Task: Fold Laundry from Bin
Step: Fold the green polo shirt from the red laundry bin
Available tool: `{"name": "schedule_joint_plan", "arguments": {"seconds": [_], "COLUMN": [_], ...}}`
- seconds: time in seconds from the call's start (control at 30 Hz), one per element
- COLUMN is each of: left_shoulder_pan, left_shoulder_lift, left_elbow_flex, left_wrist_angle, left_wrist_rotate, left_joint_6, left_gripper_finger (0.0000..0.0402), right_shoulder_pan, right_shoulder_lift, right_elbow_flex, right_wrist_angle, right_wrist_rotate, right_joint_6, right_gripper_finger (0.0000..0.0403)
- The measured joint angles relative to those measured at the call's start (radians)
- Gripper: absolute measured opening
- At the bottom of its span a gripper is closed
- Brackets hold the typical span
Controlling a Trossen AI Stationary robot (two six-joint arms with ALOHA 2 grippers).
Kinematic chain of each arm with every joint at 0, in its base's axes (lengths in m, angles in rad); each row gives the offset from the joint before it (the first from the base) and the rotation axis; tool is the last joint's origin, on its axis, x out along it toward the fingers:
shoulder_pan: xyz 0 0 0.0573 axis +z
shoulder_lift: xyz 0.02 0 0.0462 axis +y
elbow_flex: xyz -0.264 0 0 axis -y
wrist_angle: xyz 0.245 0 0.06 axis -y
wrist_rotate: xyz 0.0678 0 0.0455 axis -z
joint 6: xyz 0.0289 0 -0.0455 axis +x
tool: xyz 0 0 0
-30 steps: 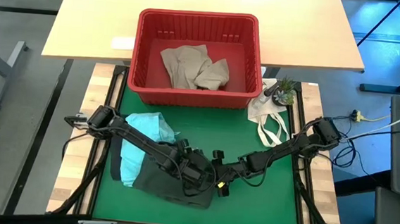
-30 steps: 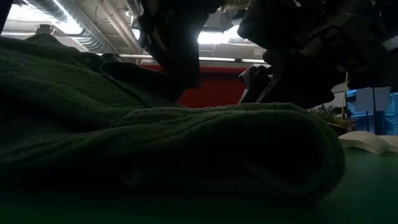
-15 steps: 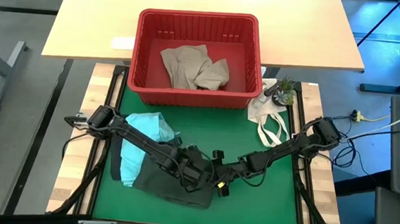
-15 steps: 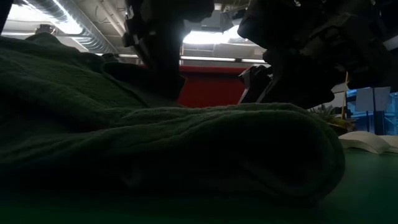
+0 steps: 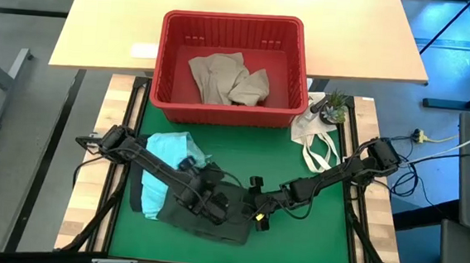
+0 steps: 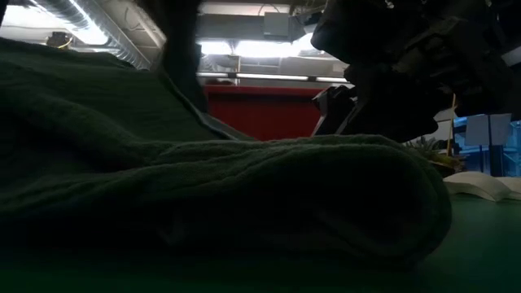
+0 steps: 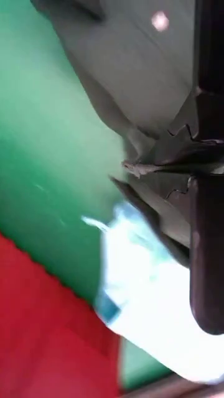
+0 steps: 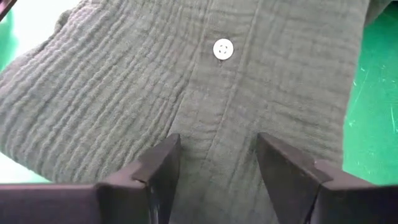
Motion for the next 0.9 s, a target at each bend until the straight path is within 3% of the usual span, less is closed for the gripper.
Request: {"name": "schedule_joint_plan", "arguments": {"seconds": [0.17, 0.33, 0.43, 0.73, 0.9], "left_shoulder_pan": [-0.044, -0.072, -0.079, -0.053, -0.018], "left_shoulder_lift": [0.001, 0.003, 0.005, 0.005, 0.005], "left_elbow_flex": [0.001, -0.001, -0.001, -0.001, -0.001], "left_wrist_angle": [-0.062, -0.063, -0.062, -0.058, -0.004], "left_wrist_rotate": [0.103, 0.203, 0.2, 0.202, 0.152], "left_joint_6": [-0.134, -0.132, -0.099, -0.043, 0.017], "left_gripper_finger": [0.0001, 0.0001, 0.0006, 0.0129, 0.0181], "right_shoulder_pan": [0.0, 0.0, 0.0, 0.0, 0.0], "right_shoulder_lift": [0.0, 0.0, 0.0, 0.0, 0.0], "right_elbow_flex": [0.0, 0.0, 0.0, 0.0, 0.0], "right_wrist_angle": [0.002, 0.002, 0.002, 0.002, 0.002], "right_wrist_rotate": [0.0, 0.0, 0.0, 0.0, 0.0], "right_joint_6": [0.0, 0.0, 0.0, 0.0, 0.0], "right_gripper_finger": [0.0209, 0.0209, 0.0209, 0.0209, 0.0209]}}
